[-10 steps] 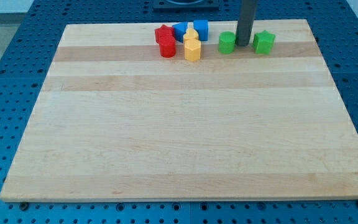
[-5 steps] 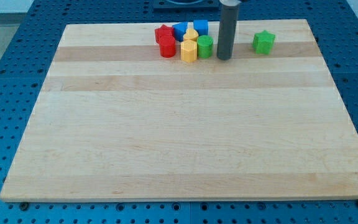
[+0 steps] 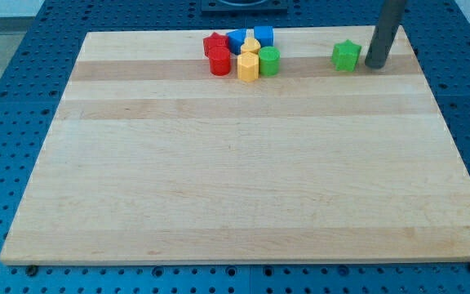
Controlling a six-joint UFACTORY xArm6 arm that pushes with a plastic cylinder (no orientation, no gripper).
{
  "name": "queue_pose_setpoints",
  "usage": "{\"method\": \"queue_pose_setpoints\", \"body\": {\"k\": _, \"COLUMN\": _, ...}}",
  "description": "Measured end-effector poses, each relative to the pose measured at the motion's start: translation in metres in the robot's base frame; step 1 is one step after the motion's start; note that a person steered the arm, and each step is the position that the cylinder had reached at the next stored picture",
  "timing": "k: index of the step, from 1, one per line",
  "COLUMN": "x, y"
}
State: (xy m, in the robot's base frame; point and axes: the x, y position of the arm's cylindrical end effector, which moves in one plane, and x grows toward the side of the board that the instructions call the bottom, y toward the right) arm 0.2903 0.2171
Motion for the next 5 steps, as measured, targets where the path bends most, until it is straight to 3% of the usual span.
{"method": "queue_pose_setpoints", "body": {"k": 5, "x": -0.017, "y": -0.116}}
